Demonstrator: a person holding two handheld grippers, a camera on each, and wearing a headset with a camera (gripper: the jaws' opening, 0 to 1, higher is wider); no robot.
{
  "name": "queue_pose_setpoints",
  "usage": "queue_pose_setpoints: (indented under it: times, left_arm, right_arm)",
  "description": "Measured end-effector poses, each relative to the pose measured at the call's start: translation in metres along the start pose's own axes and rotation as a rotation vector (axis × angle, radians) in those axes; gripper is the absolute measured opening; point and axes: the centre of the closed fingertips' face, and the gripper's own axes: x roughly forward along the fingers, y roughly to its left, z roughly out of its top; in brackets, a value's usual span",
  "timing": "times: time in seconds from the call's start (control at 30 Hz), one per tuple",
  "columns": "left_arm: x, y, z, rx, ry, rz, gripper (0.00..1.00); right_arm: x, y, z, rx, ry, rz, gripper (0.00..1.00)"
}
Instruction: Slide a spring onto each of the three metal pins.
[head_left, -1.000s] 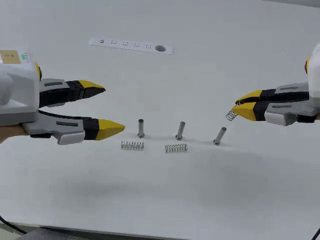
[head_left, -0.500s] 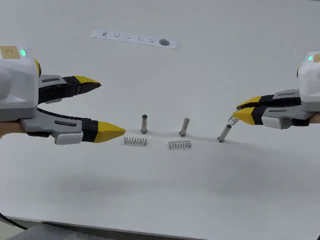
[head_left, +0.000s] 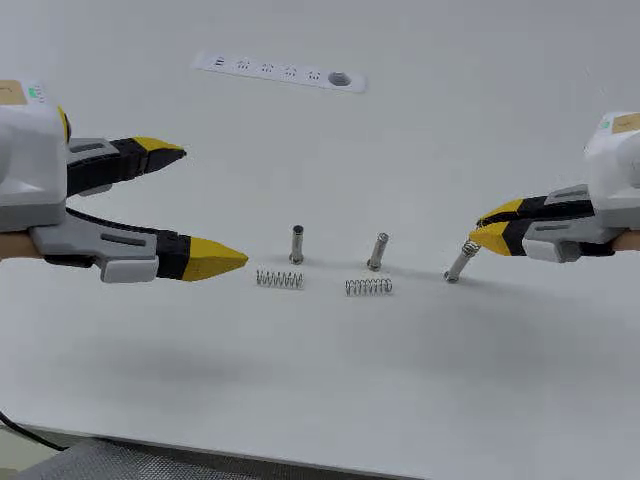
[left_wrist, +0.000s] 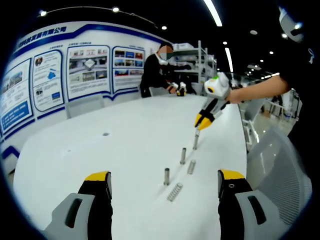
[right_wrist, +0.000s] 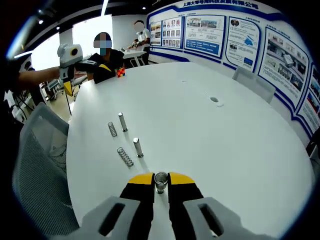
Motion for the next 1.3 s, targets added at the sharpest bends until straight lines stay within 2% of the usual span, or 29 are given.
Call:
queue_pose_setpoints:
  times: [0.57,1.13,1.3]
  left_arm:
    - [-0.003,0.006,-0.002,-0.013,0.005,0.03,1.0]
    - [-0.007,0.012,-0.005,-0.024,0.02,0.04,1.0]
    - [-0.008,0.012,-0.009,-0.027,0.033,0.038,1.0]
  right_arm:
    - [0.02,0.004,-0.021,-0.003,0.038,-0.012,0.11]
    - [0.035,0.004,-0.035,0.0,0.062,-0.014,0.11]
    - [0.036,0.002,-0.032,0.013,0.055,-0.02,0.11]
